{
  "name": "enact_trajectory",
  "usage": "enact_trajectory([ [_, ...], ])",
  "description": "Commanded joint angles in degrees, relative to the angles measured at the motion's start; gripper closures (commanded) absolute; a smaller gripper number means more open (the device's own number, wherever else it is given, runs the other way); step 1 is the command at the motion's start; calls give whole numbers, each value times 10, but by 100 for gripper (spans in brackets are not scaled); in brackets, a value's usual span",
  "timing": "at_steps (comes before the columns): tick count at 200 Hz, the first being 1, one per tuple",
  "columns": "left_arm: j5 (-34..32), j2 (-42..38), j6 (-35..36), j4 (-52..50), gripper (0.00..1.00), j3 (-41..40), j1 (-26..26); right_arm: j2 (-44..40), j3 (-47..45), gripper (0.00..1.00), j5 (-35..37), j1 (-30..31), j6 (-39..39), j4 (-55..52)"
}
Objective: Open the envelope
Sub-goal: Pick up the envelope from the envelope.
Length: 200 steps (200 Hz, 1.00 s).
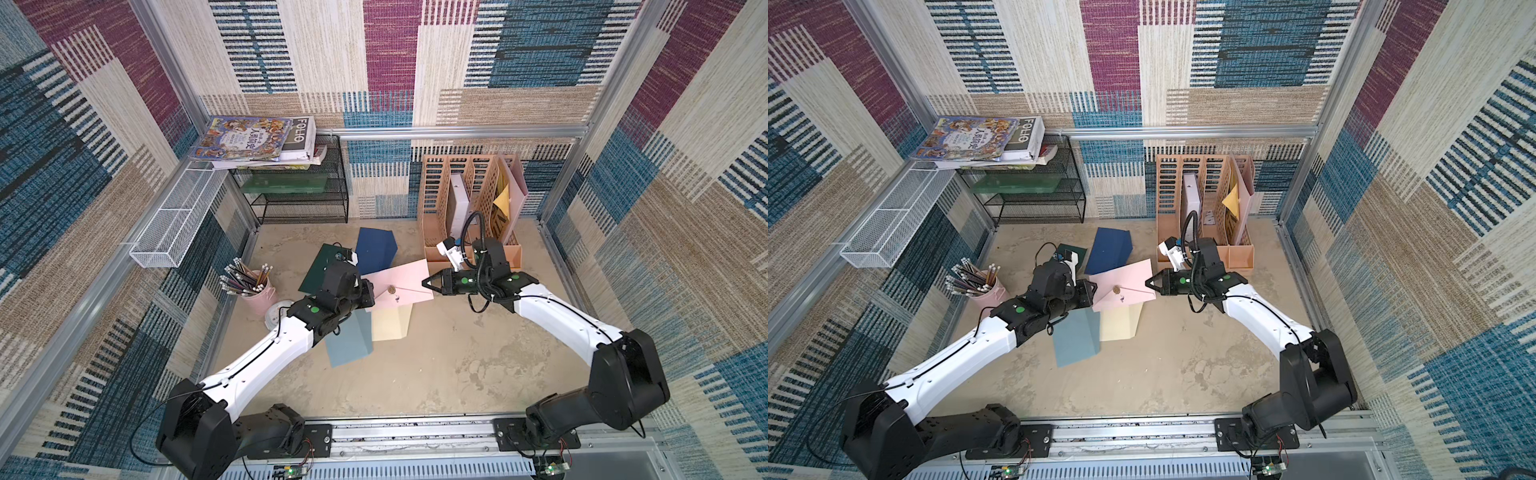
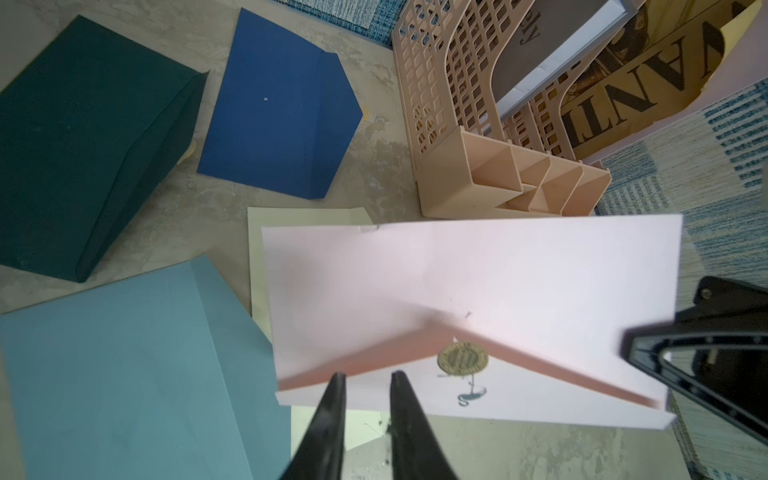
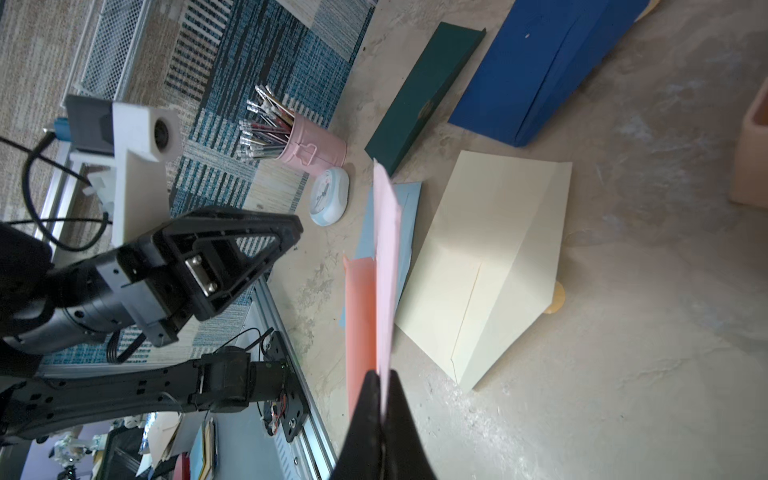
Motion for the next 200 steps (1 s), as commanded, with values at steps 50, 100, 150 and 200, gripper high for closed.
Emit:
enact_trajectory([
  [50, 262, -14, 185, -54, 75, 35, 41, -137, -49, 100, -31, 98, -149, -177],
  [100, 478, -102, 205, -12, 77, -11, 46, -153, -51, 100, -3, 160, -176, -221],
  [150, 588, -121, 209, 10, 79, -22, 43, -167, -23, 100, -4, 167, -193, -232],
  [200, 578, -107, 218, -8, 59, -11, 41, -165, 3, 100, 3, 188, -207, -242],
])
